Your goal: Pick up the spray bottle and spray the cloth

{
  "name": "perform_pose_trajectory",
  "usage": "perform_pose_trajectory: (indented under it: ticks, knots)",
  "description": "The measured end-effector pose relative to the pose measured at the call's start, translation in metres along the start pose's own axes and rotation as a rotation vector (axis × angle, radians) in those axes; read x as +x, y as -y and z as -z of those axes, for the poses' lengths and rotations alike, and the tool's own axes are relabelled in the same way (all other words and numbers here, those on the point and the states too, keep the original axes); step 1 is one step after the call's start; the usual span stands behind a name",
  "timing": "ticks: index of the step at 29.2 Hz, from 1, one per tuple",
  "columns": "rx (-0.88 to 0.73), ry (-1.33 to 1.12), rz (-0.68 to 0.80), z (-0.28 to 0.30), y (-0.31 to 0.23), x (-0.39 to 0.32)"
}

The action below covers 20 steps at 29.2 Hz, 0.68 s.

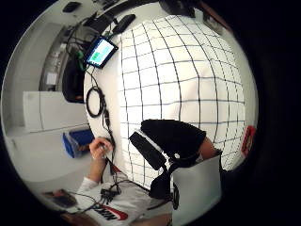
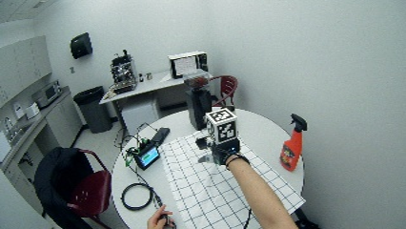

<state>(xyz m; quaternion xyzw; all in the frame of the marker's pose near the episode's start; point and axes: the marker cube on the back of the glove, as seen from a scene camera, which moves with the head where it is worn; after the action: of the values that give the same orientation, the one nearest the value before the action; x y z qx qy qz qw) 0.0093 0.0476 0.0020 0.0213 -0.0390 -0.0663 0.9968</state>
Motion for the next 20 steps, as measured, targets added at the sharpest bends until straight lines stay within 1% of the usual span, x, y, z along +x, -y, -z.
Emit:
perform_pose_trajectory:
  ticks: [7, 11, 16, 20]
  knots:
    - [0.145, 0.127, 0.136, 0.016, -0.056, 0.000]
    - [0.225, 0.242, 0.187, 0.026, -0.087, 0.004]
    - [0.349, 0.339, 0.177, 0.037, -0.123, 0.026]
    - [0.499, 0.430, 0.154, 0.041, -0.136, 0.062]
